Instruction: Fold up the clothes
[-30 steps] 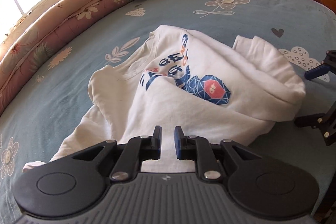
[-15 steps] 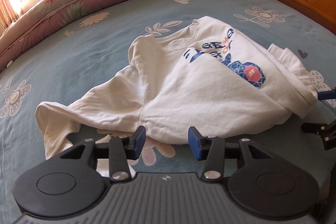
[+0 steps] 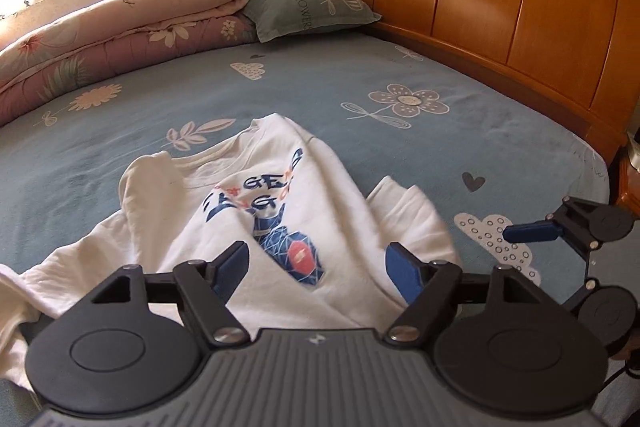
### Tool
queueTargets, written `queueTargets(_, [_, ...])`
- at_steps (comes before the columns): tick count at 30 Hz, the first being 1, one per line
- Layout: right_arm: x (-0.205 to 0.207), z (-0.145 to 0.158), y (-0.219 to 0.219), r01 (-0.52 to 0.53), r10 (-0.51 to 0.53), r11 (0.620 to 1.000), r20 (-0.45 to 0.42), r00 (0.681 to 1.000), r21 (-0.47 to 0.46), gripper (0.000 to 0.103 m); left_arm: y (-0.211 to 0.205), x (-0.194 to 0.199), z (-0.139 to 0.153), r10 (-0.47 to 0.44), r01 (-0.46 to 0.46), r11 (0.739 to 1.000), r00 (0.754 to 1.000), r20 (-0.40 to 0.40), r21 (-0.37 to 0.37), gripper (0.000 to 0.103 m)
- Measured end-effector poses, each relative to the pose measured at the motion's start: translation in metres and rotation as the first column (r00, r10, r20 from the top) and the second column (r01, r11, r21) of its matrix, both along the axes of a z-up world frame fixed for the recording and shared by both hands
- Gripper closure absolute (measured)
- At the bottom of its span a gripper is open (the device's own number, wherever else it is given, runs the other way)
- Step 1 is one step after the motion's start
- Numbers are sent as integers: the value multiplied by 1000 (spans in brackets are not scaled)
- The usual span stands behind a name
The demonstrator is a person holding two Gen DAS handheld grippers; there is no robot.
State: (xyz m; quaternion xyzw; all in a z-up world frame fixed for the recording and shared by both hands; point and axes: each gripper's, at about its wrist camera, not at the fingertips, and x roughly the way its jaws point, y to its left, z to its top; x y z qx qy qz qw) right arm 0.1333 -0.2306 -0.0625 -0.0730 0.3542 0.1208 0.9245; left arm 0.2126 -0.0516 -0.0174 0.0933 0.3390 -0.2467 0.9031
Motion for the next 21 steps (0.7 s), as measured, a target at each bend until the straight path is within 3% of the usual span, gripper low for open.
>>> queueTargets(4, [-2,2,2,-9,9,1000,5,1000,0,0,-22,13,-16,51,-54,988,998,26,142,27])
queueTargets(9, [-7,8,-1,-5,6,1000,27,1000,-21,0,0,13,-32,118,-120,977,993,20,177,21])
queueTargets(17, [11,39,22,-99,95,995,103,990,27,0,27,9,-40,171,-168,983,984,-46,71,20])
queueTargets(21, [31,36,49,-146,147,989,84,986,-10,0,34,9,-43,160,-159,987,985,-61,31,21])
